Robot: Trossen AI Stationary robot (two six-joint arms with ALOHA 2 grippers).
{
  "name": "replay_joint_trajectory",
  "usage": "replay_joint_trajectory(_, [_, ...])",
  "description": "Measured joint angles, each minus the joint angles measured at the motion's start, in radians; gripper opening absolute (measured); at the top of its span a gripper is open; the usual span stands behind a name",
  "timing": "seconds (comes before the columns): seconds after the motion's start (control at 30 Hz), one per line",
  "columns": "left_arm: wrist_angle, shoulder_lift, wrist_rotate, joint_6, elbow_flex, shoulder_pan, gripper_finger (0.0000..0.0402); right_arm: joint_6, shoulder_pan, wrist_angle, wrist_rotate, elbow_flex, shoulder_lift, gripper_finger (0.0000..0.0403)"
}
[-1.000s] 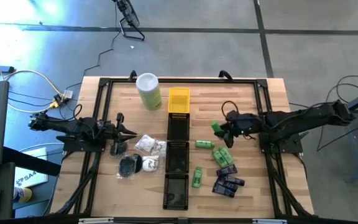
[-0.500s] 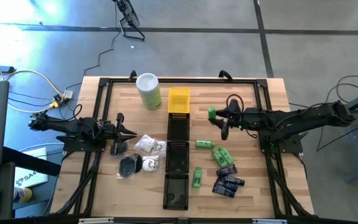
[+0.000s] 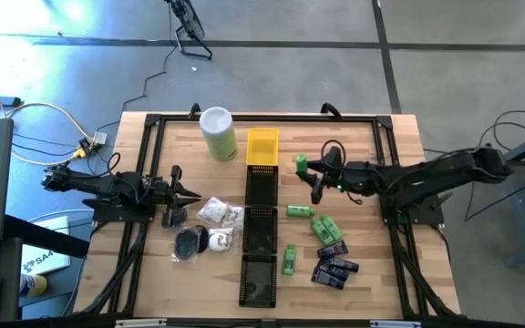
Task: Pick & Place Travel size toiletries
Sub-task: Put the green bottle into the yellow basket
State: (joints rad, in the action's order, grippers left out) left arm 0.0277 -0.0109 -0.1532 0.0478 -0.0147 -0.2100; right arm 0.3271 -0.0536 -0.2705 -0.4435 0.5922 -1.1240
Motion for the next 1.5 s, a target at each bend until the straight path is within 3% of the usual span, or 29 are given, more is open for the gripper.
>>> replay_joint_trajectory(0.53, [0.003,0.0,-0.019,0.114,0.0,0.0,0.0033,-0.018,0.169,-0.489,0.008,0.0,-0.306,0.016])
replay_joint_trajectory(0.73, [0.003,0.0,-0.019,0.131,0.0,0.0,0.0033,0.011,0.2,-0.624,0.086,0.002,-0.374,0.0158])
replay_joint_trajectory(0.93, [0.003,0.0,-0.02,0.131,0.0,0.0,0.0033,-0.019,0.19,-0.573,0.111,0.102,-0.422,0.0159])
replay_joint_trajectory(1.23, [0.003,0.0,-0.02,0.131,0.0,0.0,0.0033,-0.066,0.201,-0.293,0.103,0.322,-0.533,0.0159])
replay_joint_trajectory(1.5, [0.002,0.0,-0.02,0.128,0.0,0.0,0.0033,-0.063,0.239,-0.191,0.103,0.425,-0.642,0.016])
